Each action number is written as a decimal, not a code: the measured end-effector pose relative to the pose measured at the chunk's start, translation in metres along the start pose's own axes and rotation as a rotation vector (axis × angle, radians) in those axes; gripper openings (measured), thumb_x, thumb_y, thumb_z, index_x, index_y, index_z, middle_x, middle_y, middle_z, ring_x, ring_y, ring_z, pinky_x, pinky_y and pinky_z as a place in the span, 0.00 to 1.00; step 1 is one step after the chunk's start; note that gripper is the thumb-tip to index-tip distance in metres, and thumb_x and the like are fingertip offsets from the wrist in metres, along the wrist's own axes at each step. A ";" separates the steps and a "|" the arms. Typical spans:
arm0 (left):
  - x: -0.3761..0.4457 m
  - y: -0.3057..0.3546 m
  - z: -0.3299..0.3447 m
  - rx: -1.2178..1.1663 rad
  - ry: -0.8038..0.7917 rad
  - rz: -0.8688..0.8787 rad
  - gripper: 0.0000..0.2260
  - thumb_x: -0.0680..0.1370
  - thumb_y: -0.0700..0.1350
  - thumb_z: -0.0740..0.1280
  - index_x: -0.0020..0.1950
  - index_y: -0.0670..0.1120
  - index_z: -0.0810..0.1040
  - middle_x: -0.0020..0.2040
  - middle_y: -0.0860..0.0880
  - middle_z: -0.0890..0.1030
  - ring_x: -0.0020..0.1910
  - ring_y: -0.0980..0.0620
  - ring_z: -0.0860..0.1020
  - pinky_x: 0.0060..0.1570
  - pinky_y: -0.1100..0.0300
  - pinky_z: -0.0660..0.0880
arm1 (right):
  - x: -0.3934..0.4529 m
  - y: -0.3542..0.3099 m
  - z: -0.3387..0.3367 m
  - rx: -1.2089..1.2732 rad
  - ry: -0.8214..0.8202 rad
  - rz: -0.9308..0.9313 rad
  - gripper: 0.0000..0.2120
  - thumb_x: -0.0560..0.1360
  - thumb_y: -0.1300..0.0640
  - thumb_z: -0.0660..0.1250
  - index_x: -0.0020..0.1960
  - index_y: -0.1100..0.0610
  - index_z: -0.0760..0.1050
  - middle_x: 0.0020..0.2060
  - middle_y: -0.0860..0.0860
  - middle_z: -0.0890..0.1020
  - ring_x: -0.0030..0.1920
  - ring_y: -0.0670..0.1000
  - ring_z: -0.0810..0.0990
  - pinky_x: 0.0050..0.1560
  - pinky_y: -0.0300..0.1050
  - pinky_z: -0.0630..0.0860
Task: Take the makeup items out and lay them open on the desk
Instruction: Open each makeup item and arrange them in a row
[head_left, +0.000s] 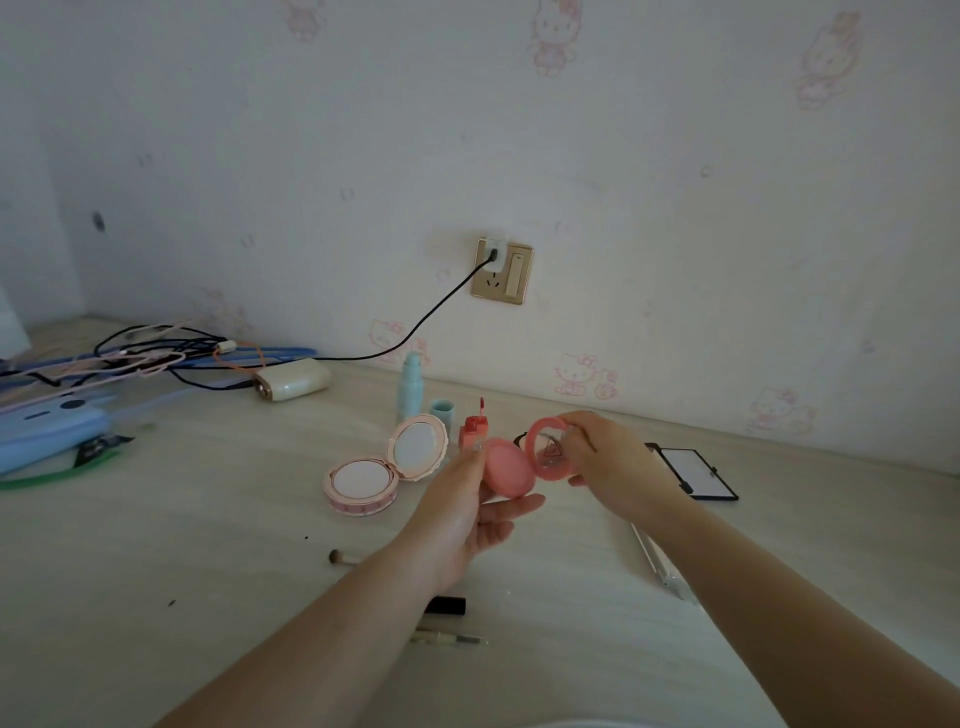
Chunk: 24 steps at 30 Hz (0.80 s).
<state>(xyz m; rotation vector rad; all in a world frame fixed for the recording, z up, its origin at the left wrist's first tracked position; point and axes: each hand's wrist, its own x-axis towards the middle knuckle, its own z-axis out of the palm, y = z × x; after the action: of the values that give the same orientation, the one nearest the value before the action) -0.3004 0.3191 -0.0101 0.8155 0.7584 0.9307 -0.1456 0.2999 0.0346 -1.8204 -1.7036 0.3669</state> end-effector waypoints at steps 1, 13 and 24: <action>0.001 0.000 -0.003 0.031 0.026 0.026 0.14 0.82 0.54 0.54 0.60 0.49 0.73 0.49 0.45 0.84 0.41 0.47 0.85 0.22 0.65 0.71 | 0.001 0.003 0.001 0.121 0.005 0.060 0.15 0.79 0.61 0.52 0.59 0.57 0.75 0.49 0.55 0.82 0.48 0.53 0.81 0.46 0.47 0.81; 0.015 0.002 -0.029 0.955 0.039 0.393 0.22 0.70 0.49 0.74 0.63 0.52 0.74 0.53 0.54 0.79 0.49 0.53 0.77 0.39 0.66 0.73 | 0.010 0.013 0.013 0.341 -0.041 0.238 0.13 0.79 0.60 0.53 0.55 0.57 0.75 0.46 0.55 0.83 0.40 0.49 0.83 0.35 0.40 0.80; 0.023 0.006 -0.048 1.724 0.122 0.331 0.21 0.69 0.66 0.66 0.43 0.48 0.75 0.42 0.50 0.76 0.42 0.50 0.77 0.38 0.57 0.73 | 0.014 0.020 0.040 0.421 -0.147 0.305 0.11 0.79 0.57 0.55 0.45 0.51 0.75 0.42 0.51 0.84 0.39 0.49 0.84 0.43 0.45 0.80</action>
<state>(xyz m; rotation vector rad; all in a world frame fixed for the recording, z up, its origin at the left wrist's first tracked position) -0.3336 0.3545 -0.0324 2.4320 1.5481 0.4045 -0.1509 0.3233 -0.0055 -1.7604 -1.3084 0.9322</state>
